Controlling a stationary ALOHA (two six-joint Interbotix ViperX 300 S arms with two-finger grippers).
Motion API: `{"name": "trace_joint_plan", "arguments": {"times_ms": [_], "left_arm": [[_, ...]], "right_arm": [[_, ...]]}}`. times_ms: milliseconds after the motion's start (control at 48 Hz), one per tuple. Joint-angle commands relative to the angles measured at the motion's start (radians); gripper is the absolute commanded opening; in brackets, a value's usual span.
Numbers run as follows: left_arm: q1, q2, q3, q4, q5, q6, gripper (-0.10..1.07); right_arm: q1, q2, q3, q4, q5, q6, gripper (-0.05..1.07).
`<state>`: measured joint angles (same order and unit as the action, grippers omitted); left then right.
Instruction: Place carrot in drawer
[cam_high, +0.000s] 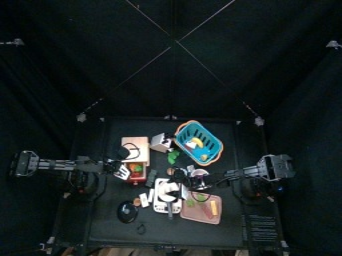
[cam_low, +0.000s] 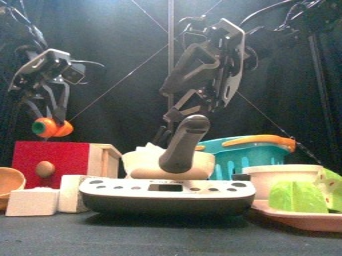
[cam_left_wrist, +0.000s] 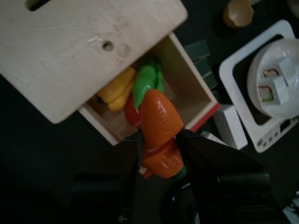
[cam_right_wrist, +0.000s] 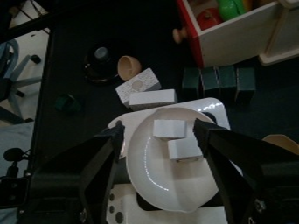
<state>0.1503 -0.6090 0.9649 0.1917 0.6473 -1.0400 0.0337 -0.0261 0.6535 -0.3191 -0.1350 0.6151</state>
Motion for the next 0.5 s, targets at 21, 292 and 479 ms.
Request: {"name": "trace_joint_plan", "arguments": {"times_ms": [21,292,479], "left_arm": [[0.02,-0.002,0.011,-0.018,-0.021,0.003,0.73],[0.02,0.0,0.038,-0.057,-0.029,0.026,0.75],[0.023,0.0,0.038,-0.061,-0.034,0.058,0.83]], "right_arm": [[-0.002,-0.021,-0.014,0.0,-0.005,-0.002,0.96],[-0.003,-0.018,-0.02,0.0,-0.005,-0.003,0.96],[-0.003,-0.017,-0.023,-0.015,-0.005,-0.002,0.96]]}}
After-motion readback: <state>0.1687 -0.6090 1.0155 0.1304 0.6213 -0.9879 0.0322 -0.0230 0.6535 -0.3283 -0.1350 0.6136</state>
